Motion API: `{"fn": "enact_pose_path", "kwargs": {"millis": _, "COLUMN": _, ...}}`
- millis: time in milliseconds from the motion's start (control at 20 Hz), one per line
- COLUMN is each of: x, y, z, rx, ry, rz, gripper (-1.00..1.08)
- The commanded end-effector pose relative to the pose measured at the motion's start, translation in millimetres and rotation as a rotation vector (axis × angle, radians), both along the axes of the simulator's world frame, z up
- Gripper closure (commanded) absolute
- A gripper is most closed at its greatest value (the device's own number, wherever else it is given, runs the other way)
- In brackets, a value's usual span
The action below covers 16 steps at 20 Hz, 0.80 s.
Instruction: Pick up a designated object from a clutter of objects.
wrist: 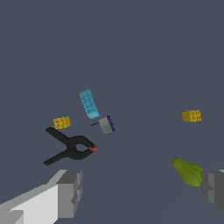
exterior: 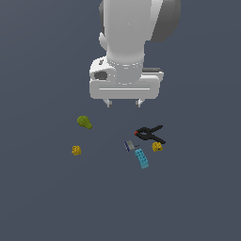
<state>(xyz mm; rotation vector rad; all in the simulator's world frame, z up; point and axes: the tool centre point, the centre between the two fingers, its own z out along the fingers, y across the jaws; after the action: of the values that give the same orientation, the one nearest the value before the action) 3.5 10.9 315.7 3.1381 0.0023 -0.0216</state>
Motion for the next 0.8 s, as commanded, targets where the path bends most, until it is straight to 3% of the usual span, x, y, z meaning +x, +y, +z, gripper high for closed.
{"fn": "enact_pose_path", "kwargs": {"millis": 0, "x": 0, "y": 0, "z": 0, "rx": 0.000, "ry": 0.000, "rz": 0.000, "gripper": -0.92}}
{"fn": "enact_pose_path", "kwargs": {"millis": 750, "x": 2, "y": 16, "z": -1, "rx": -0.020, "ry": 0.006, "rz": 0.081, "gripper": -0.92}}
